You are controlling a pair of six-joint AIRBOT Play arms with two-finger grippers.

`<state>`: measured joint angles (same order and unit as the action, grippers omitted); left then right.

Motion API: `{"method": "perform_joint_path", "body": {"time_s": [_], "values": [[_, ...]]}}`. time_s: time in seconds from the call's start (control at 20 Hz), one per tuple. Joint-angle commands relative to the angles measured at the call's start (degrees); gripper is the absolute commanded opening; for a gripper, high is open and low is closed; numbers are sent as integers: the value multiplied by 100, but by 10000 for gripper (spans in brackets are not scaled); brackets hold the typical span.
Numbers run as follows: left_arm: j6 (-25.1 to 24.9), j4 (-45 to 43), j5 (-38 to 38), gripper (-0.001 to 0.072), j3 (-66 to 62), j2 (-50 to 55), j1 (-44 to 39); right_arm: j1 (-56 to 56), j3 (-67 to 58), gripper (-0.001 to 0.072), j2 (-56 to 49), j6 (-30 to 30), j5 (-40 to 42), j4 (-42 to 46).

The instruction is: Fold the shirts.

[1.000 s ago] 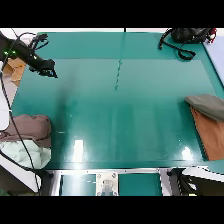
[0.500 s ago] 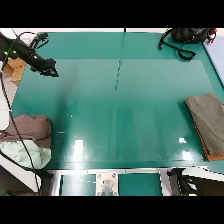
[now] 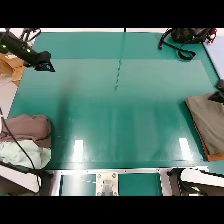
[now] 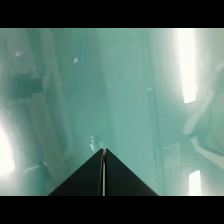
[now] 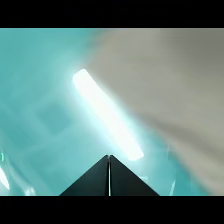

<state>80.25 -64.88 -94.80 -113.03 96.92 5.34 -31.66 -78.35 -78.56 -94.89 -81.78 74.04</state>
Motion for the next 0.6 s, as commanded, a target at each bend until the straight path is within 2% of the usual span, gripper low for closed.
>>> {"method": "perform_joint_path", "body": {"time_s": [0.0, 0.15, 0.35, 0.55], "values": [[197, -315, -96, 18, 848, -717, -175, 1314, 691, 13, 179, 227, 391, -120], [269, -743, 164, 18, 2354, -1727, -461, 2151, 1808, 13, 691, 260, 756, -122], [557, -831, 883, 18, 4424, -3165, -577, 2883, 2785, 13, 1499, 260, 1257, -151], [654, -1003, 1019, 19, 5128, -3840, -577, 3198, 2813, 15, 1727, 323, 1508, -168]]}}
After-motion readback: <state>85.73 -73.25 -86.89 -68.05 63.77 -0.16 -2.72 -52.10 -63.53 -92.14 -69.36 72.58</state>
